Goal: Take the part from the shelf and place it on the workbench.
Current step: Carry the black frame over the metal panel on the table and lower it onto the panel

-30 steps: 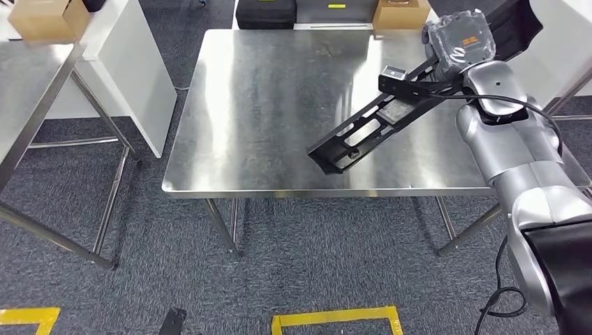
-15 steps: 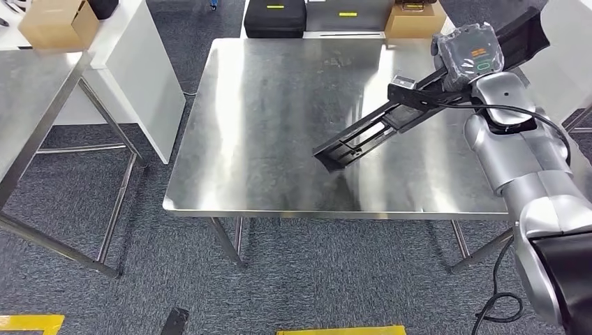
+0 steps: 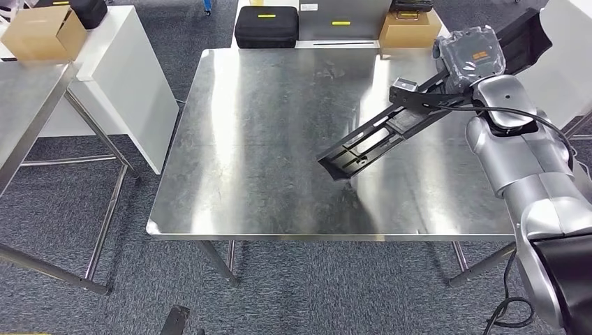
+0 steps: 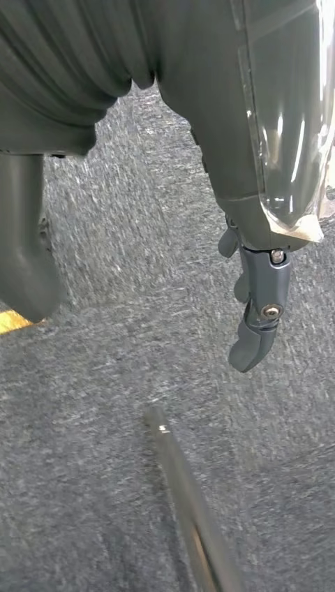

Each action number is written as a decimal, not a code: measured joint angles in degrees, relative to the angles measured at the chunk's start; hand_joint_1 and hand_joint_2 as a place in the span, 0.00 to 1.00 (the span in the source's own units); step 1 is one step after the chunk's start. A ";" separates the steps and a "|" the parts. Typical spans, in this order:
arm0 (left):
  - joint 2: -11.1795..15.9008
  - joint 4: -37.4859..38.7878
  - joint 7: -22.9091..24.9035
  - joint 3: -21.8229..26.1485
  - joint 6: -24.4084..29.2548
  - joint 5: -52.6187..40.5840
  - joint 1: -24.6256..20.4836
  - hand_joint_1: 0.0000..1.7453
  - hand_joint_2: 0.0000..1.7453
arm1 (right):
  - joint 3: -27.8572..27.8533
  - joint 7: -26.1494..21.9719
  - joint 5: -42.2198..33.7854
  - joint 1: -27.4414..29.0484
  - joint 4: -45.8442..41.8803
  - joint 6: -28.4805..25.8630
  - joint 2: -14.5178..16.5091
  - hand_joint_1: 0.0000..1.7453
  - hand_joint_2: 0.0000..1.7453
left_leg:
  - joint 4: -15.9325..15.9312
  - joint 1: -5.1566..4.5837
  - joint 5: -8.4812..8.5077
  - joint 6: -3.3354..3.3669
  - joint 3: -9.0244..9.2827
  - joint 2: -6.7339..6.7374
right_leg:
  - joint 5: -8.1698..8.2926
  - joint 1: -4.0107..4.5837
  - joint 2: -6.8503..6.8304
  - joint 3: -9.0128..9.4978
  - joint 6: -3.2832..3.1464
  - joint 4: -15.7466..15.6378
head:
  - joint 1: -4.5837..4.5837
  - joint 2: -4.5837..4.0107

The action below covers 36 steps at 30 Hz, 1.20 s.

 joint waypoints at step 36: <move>-1.75 -0.09 -8.68 2.42 10.83 -0.32 -0.21 0.00 1.00 | 0.02 -0.76 -0.34 0.71 1.02 -0.98 -1.86 1.00 1.00 | 0.06 1.27 -2.96 -0.59 2.70 0.56 | -2.85 -1.10 -0.55 -12.07 1.28 15.68 | 0.21 0.00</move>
